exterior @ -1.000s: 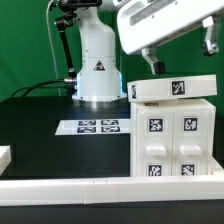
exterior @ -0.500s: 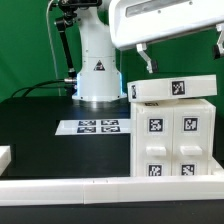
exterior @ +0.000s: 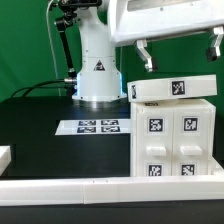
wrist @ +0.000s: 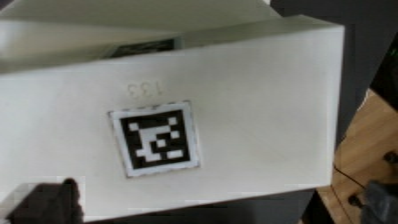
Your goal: Assemble cabinet
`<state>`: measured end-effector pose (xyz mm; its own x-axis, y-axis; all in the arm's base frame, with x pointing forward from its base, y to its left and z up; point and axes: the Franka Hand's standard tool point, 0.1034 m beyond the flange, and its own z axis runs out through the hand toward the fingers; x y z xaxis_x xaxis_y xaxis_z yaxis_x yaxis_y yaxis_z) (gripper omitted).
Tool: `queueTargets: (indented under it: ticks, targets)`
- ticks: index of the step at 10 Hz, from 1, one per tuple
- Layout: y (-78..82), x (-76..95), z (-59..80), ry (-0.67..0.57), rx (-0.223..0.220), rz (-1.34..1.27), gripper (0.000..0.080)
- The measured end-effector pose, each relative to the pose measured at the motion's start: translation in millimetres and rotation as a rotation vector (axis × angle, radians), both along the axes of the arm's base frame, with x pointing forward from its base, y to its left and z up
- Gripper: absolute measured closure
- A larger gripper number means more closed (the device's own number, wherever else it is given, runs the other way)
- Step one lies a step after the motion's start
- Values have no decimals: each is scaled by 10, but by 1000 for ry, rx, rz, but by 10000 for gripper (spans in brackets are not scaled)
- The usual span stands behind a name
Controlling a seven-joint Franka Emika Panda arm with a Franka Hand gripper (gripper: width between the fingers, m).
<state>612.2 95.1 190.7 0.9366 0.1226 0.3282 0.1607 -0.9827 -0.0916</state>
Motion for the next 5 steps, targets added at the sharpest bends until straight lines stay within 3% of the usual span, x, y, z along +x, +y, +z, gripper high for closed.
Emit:
queueTargets:
  ticks: [2,5]
  targets:
    - [-41,0,3,-42,-130,325,3]
    - [-57,-52,-43,-30,-244,637,3]
